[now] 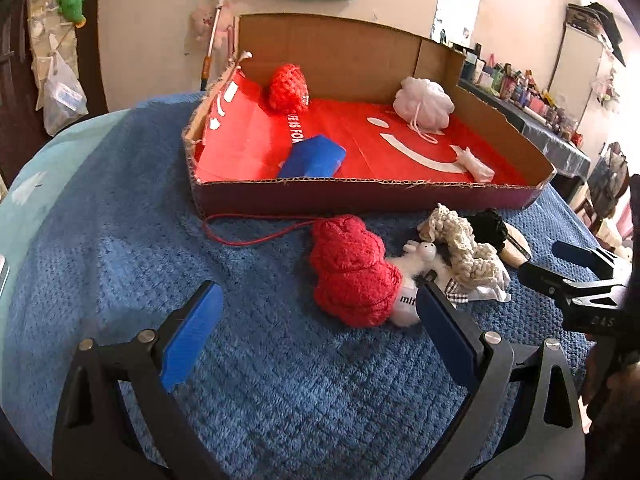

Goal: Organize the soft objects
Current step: 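Grasp the red yarn ball with the left tool while the right tool grasps the beige powder puff, then carry the red yarn ball and beige powder puff into the box with both tools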

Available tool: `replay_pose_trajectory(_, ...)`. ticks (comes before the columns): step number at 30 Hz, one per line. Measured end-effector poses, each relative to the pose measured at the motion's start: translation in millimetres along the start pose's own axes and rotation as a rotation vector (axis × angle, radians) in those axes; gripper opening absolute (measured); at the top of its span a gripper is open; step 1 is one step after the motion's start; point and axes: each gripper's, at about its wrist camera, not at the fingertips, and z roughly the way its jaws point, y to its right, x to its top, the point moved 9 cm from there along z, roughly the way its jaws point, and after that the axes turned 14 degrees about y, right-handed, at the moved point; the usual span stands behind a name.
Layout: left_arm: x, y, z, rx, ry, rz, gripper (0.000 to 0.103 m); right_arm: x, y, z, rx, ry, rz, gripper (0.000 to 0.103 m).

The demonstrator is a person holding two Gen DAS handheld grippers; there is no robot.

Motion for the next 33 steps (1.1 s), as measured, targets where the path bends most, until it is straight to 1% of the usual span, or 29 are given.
replay_pose_trajectory(5,6,5,9,-0.018,-0.009,0.033,0.099,3,-1,9,0.014,-0.030,-0.008,0.100)
replay_pose_trajectory(7,7,6,16,-0.023,-0.025,0.041,0.099,4,-1,13,0.017,-0.040,-0.013,0.099)
replay_pose_trajectory(13,6,1,33,-0.011,-0.060,0.044,0.098,5,-1,23,0.030,-0.065,-0.017,0.094)
replay_pose_trajectory(14,5,0,35,-0.019,-0.067,0.038,0.096,6,-1,25,0.039,-0.066,-0.010,0.092)
replay_pose_trajectory(15,4,0,37,-0.029,-0.075,0.031,0.087,7,-1,27,0.043,-0.068,-0.004,0.090)
replay_pose_trajectory(17,2,1,40,-0.046,-0.087,0.022,0.080,9,-1,28,0.049,-0.063,0.001,0.085)
replay_pose_trajectory(19,3,4,38,-0.062,-0.079,0.027,0.070,10,-3,29,0.054,-0.058,-0.007,0.076)
replay_pose_trajectory(20,3,7,38,-0.078,-0.077,0.029,0.059,11,-4,28,0.058,-0.053,-0.012,0.066)
replay_pose_trajectory(21,2,11,37,-0.104,-0.077,0.030,0.054,11,-6,27,0.065,-0.047,-0.021,0.063)
replay_pose_trajectory(22,2,13,35,-0.111,-0.078,0.033,0.049,11,-9,27,0.070,-0.045,-0.032,0.057)
replay_pose_trajectory(23,3,14,34,-0.107,-0.073,0.043,0.047,12,-11,28,0.075,-0.044,-0.039,0.054)
replay_pose_trajectory(24,3,15,33,-0.105,-0.067,0.049,0.046,12,-12,26,0.079,-0.033,-0.045,0.052)
replay_pose_trajectory(27,5,13,27,-0.107,-0.063,0.043,0.045,16,-12,18,0.086,-0.006,-0.034,0.051)
replay_pose_trajectory(30,10,14,17,-0.137,-0.052,0.025,0.045,23,-11,5,0.089,0.031,-0.022,0.051)
replay_pose_trajectory(33,15,17,7,-0.145,-0.026,0.038,0.045,33,-13,-8,0.098,0.066,-0.015,0.051)
